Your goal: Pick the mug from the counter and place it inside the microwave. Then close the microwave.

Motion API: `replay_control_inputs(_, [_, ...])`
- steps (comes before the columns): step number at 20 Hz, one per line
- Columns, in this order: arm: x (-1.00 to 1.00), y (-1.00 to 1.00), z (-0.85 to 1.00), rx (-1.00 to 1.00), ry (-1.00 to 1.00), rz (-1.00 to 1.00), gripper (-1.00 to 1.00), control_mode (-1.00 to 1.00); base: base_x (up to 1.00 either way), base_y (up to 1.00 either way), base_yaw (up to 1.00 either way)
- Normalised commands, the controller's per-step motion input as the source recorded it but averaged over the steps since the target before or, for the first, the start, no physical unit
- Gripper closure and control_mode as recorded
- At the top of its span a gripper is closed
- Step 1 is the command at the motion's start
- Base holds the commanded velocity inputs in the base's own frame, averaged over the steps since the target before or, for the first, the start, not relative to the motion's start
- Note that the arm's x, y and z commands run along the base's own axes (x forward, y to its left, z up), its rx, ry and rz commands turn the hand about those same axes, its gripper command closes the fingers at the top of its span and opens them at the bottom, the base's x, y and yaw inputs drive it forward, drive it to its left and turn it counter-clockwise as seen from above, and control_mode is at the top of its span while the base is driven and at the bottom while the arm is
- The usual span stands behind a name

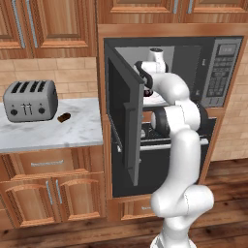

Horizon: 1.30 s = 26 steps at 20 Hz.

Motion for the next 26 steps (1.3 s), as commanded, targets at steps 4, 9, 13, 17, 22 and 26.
replay_control_inputs(4, [0.05, 0.00, -0.20, 0.00, 0.10, 0.00, 1.00, -1.00, 0.00, 0.00, 0.00])
replay_control_inputs(9, [0.03, 0.00, -0.06, 0.00, 0.05, 0.00, 1.00, -1.00, 0.00, 0.00, 0.00])
replay_control_inputs(13, [0.00, 0.00, -0.01, 0.00, 0.00, 0.00, 1.00, -1.00, 0.00, 0.00, 0.00])
replay_control_inputs(17, [0.00, 0.00, -0.02, 0.00, 0.00, 0.00, -1.00, -1.00, 0.00, 0.00, 0.00])
replay_control_inputs(22, [0.00, 0.00, 0.00, 0.00, 0.00, 0.00, -1.00, -1.00, 0.00, 0.00, 0.00])
replay_control_inputs(26, [-0.28, -0.06, -0.02, 0.00, 0.00, 0.00, -1.00, -1.00, 0.00, 0.00, 0.00])
